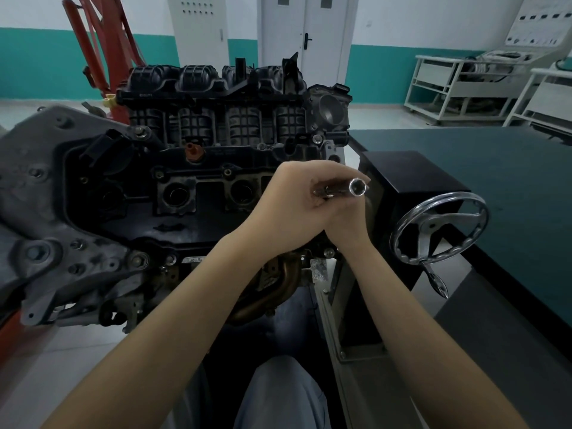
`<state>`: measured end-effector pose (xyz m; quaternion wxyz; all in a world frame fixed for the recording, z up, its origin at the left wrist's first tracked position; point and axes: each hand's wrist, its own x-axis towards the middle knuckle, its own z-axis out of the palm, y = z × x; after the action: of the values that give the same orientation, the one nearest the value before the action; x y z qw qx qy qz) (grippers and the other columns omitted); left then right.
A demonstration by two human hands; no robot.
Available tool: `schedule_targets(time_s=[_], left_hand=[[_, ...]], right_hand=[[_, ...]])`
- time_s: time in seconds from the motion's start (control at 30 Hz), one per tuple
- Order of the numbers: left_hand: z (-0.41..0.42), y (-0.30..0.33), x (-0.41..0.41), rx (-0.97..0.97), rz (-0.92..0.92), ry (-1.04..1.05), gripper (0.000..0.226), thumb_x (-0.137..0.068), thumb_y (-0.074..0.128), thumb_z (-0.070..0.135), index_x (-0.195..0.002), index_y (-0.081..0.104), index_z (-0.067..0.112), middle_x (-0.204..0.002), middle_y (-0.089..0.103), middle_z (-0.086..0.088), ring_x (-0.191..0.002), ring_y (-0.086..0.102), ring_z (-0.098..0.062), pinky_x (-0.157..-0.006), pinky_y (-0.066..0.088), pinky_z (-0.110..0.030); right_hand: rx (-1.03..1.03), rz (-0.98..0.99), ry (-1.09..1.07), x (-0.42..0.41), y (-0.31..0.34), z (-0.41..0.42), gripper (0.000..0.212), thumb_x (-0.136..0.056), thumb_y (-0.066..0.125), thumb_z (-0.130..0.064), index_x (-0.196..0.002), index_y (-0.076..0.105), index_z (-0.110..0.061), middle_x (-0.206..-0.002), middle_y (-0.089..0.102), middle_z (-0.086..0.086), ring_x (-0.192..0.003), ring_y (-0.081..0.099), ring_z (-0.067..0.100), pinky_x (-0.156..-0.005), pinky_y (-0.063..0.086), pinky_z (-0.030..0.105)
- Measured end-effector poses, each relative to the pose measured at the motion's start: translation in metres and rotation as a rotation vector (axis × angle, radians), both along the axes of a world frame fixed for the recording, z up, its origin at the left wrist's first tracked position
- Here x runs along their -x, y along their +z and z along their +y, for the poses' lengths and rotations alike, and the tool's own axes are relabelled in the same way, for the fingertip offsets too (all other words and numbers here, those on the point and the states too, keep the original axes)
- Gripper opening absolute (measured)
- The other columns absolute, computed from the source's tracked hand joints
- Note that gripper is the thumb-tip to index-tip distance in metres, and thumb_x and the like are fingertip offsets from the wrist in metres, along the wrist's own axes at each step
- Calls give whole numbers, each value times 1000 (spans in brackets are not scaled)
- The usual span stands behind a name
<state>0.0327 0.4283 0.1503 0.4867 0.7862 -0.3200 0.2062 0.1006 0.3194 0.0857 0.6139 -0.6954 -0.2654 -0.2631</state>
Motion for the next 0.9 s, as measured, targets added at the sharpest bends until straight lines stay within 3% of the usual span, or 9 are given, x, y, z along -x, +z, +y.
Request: schedule_targets(time_s=[0.1, 0.2, 0.3, 0.43, 0.6, 0.67, 0.77, 0.9], left_hand=[[-2, 0, 2, -4, -40, 57, 30, -76, 78, -1, -103, 72, 8, -97, 72, -3, -95, 68, -11, -90, 54, -32], [-4, -1, 1, 34, -107, 151, 21, -76, 78, 3, -97, 74, 6, -92, 73, -4, -88, 69, -11, -86, 54, -28], [-4, -3, 1, 25, -86, 102, 25, -83, 70, -5, -108, 70, 0, -100, 72, -12, -98, 69, -19, -91, 52, -26], [-1, 0, 3, 43, 0, 13, 32, -82, 71, -4, -112, 69, 7, -101, 72, -6, -99, 68, -13, -93, 54, -34], [-3, -2, 4, 78, -163, 190, 24, -72, 83, 12, -94, 75, 9, -87, 72, 3, -84, 68, -5, -83, 55, -26], [-3, -3, 4, 79, -189, 190, 21, -74, 80, 7, -94, 75, 8, -88, 73, 0, -85, 68, -6, -82, 55, -26], [-1, -3, 4, 128, -77, 94, 28, -78, 75, -4, -104, 72, 5, -95, 73, -4, -93, 69, -9, -88, 56, -30], [1, -2, 4, 89, -56, 74, 31, -76, 76, -3, -105, 71, 6, -97, 73, -3, -95, 69, -10, -89, 55, -32]], right_hand=[[-24, -9, 12, 5, 6, 3, 26, -77, 55, -25, -71, 64, -49, -76, 61, -40, -72, 57, -21, -62, 42, 0], [-6, 3, -5, 7, 9, 4, 37, -76, 50, -28, -75, 61, -64, -72, 58, -44, -71, 55, -23, -61, 40, -3], [-16, 6, 18, 5, 6, 2, 18, -75, 51, -30, -64, 59, -42, -68, 61, -36, -66, 57, -17, -57, 40, 1], [-7, -12, -17, 5, 5, 2, 20, -79, 49, -24, -74, 50, -43, -69, 61, -34, -74, 54, -24, -63, 40, -3], [-3, 10, 20, 5, 8, 2, 31, -78, 52, -25, -76, 62, -55, -75, 59, -43, -74, 57, -22, -65, 41, -1], [-11, -3, 31, 4, 5, 1, 22, -78, 53, -26, -76, 59, -47, -73, 61, -38, -74, 57, -20, -64, 41, 0], [-25, -21, 17, 0, -1, -1, 8, -79, 54, -27, -79, 59, -34, -70, 62, -22, -73, 61, -11, -64, 45, 7], [-11, -42, 17, 0, 1, 0, 13, -77, 56, -21, -78, 57, -34, -71, 63, -33, -72, 59, -17, -63, 43, 2]])
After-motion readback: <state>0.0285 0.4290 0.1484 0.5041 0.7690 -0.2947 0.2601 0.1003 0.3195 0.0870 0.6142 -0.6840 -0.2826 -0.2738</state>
